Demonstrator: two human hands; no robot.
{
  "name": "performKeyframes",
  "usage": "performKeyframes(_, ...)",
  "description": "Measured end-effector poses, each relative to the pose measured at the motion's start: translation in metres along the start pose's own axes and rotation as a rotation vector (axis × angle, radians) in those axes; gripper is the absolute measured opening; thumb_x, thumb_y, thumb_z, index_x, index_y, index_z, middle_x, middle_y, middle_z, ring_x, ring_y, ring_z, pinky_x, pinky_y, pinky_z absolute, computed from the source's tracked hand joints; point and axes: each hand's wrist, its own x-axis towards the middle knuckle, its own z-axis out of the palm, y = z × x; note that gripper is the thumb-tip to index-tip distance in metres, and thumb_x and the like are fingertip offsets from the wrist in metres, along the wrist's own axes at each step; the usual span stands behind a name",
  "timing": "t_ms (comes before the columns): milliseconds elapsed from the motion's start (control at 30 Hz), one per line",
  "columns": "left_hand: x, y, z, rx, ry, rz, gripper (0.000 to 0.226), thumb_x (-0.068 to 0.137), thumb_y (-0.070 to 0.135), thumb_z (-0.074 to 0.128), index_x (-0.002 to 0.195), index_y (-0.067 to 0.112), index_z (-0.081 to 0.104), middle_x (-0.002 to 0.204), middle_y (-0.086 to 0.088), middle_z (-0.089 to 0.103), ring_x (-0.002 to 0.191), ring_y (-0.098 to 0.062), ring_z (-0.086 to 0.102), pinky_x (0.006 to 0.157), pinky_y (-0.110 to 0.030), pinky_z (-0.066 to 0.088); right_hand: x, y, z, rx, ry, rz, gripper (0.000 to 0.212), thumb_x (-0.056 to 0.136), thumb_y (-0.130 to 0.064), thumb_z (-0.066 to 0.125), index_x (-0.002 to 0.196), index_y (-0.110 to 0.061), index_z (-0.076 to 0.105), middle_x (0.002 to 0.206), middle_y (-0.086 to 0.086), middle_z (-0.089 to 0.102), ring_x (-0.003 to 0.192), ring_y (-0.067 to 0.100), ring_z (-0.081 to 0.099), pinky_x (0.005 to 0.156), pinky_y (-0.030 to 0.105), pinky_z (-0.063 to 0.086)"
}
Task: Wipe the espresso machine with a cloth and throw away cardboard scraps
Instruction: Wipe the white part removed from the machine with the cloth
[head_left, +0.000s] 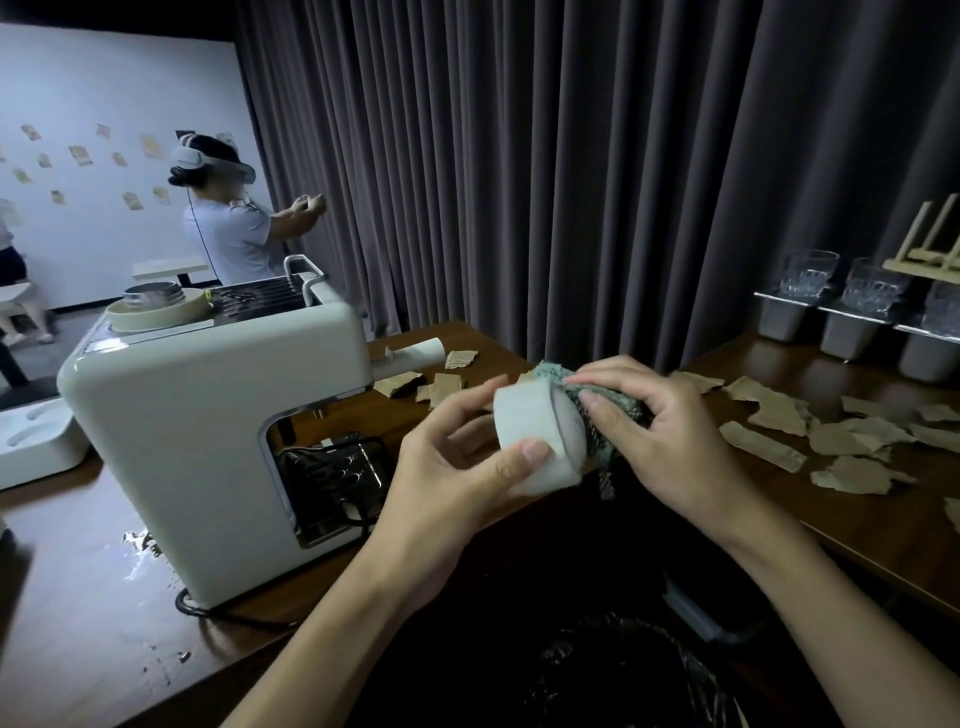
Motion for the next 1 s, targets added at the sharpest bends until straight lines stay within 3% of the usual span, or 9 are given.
performKeyframes(133, 0.004, 0.009, -0.002, 0.081, 0.086, 0.054, 0.072, 0.069, 0.023, 0.085, 0.132, 0.022, 0.052, 0.123, -0.009, 0.07, 0.108, -0.025, 0.07, 0.083, -0.044, 0.06, -0.017, -0.008, 0.008, 0.016, 0.06, 0.051, 0.021, 0.092, -0.005, 0.062, 0.108, -0.015, 0.069, 0.106, -0.005, 0.066, 0.104, 0.006, 0.063, 0.088, 0.017, 0.048)
performKeyframes(233, 0.007, 0.008, -0.006, 0.227, 0.014, 0.067, 0.067, 0.071, 0.023, 0.085, 0.129, 0.023, 0.054, 0.128, -0.005, 0.066, 0.116, -0.025, 0.066, 0.084, -0.05, 0.06, -0.017, -0.026, 0.008, 0.015, 0.147, 0.0, 0.028, 0.088, -0.009, 0.068, 0.112, -0.02, 0.06, 0.107, -0.009, 0.064, 0.103, 0.004, 0.062, 0.081, 0.013, 0.049)
performKeyframes(333, 0.006, 0.005, -0.006, 0.327, -0.07, 0.093, 0.063, 0.076, 0.023, 0.083, 0.132, 0.027, 0.054, 0.128, -0.001, 0.067, 0.12, -0.024, 0.063, 0.093, -0.051, 0.055, -0.007, -0.033, 0.013, -0.169, 0.103, -0.167, 0.017, 0.088, -0.014, 0.068, 0.105, -0.013, 0.067, 0.108, -0.003, 0.063, 0.108, 0.012, 0.06, 0.09, 0.023, 0.047)
performKeyframes(433, 0.006, 0.003, -0.009, 0.392, -0.069, 0.107, 0.07, 0.074, 0.028, 0.086, 0.135, 0.028, 0.05, 0.131, 0.005, 0.065, 0.124, -0.017, 0.06, 0.104, -0.051, 0.048, -0.005, -0.027, 0.016, -0.285, 0.019, -0.163, 0.021, 0.09, -0.03, 0.063, 0.106, -0.018, 0.071, 0.112, -0.006, 0.06, 0.116, 0.013, 0.051, 0.097, 0.023, 0.041)
performKeyframes(567, 0.004, 0.003, -0.017, 0.397, -0.092, 0.047, 0.078, 0.065, 0.037, 0.087, 0.131, 0.024, 0.046, 0.133, 0.004, 0.063, 0.123, -0.016, 0.061, 0.104, -0.049, 0.049, -0.009, -0.025, 0.018, -0.147, -0.105, -0.064, 0.024, 0.09, -0.031, 0.063, 0.111, -0.022, 0.069, 0.121, -0.011, 0.056, 0.119, 0.007, 0.053, 0.095, 0.014, 0.043)
performKeyframes(733, 0.003, 0.008, -0.026, 0.378, -0.119, 0.022, 0.081, 0.062, 0.035, 0.089, 0.129, 0.028, 0.043, 0.136, 0.003, 0.061, 0.124, -0.014, 0.06, 0.104, -0.048, 0.049, 0.001, -0.023, 0.02, -0.057, -0.077, 0.037, 0.029, 0.091, -0.033, 0.058, 0.113, -0.018, 0.07, 0.114, -0.011, 0.061, 0.113, 0.007, 0.057, 0.09, 0.02, 0.048)
performKeyframes(867, 0.001, 0.012, -0.029, 0.318, -0.12, 0.045, 0.073, 0.068, 0.025, 0.087, 0.127, 0.022, 0.043, 0.132, 0.001, 0.063, 0.122, -0.018, 0.062, 0.1, -0.051, 0.052, -0.003, -0.025, 0.027, -0.145, -0.138, -0.078, 0.03, 0.091, -0.03, 0.061, 0.118, -0.02, 0.069, 0.121, -0.01, 0.056, 0.118, 0.009, 0.054, 0.093, 0.016, 0.045)
performKeyframes(1000, -0.004, 0.015, -0.03, 0.252, -0.175, 0.061, 0.064, 0.075, 0.013, 0.082, 0.124, 0.018, 0.042, 0.132, -0.002, 0.062, 0.124, -0.02, 0.061, 0.1, -0.048, 0.053, 0.004, -0.022, 0.024, 0.098, -0.126, 0.061, 0.028, 0.092, -0.036, 0.058, 0.114, -0.022, 0.07, 0.117, -0.01, 0.062, 0.115, 0.009, 0.058, 0.087, 0.017, 0.047)
